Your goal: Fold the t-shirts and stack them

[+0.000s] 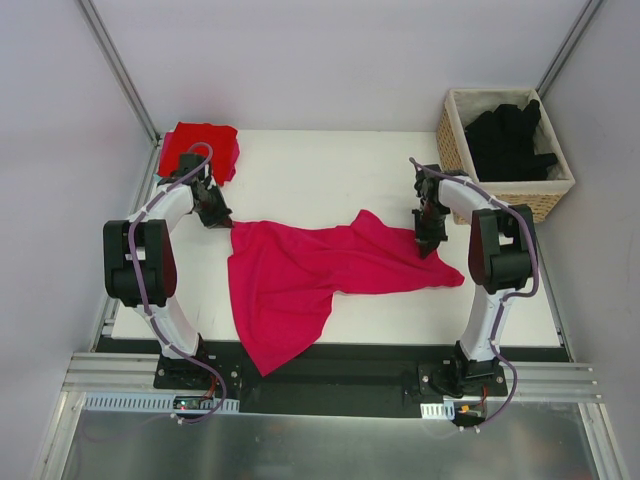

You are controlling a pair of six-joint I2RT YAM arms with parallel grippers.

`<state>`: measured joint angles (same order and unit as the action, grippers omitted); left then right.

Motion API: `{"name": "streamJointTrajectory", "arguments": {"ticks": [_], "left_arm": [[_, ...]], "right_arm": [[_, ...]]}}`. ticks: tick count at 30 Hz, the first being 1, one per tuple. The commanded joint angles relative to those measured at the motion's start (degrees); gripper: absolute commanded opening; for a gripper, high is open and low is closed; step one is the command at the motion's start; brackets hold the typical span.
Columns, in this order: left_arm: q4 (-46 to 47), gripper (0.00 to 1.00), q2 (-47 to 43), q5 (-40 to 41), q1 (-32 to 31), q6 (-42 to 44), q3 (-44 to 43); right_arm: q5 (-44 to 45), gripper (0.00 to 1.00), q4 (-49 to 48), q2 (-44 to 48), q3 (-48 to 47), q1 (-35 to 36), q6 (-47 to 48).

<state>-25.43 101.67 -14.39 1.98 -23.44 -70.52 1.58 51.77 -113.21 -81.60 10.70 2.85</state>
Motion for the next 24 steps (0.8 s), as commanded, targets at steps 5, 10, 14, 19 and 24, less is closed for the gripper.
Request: {"name": "streamJointTrajectory", "arguments": {"ticks": [5, 10, 14, 19, 24], "left_arm": [[-1.5, 0.0, -2.6, 0.2, 0.7, 1.2, -1.5], [-1.4, 0.0, -2.7, 0.0, 0.7, 1.1, -1.3], [-1.4, 0.0, -2.8, 0.0, 0.7, 0.9, -0.9], [-1.4, 0.0, -3.0, 0.3, 0.7, 1.0, -1.5], [-1.6, 0.0, -3.5, 0.5, 0.9, 2.0, -1.8]], "right_arm": [[-0.4, 0.12, 1.8, 3.2, -0.7, -0.1, -0.7], [1.9, 0.41, 2.2, 5.5, -0.5, 0.2, 0.0], [2.4, 0.46, 2.2, 6.7, -0.4, 0.2, 0.0], [0.7, 0.46, 1.1, 4.1, -0.2, 0.2, 0.0], [-1.1, 0.45, -0.5, 3.6, 1.6, 0.3, -0.4]]}}
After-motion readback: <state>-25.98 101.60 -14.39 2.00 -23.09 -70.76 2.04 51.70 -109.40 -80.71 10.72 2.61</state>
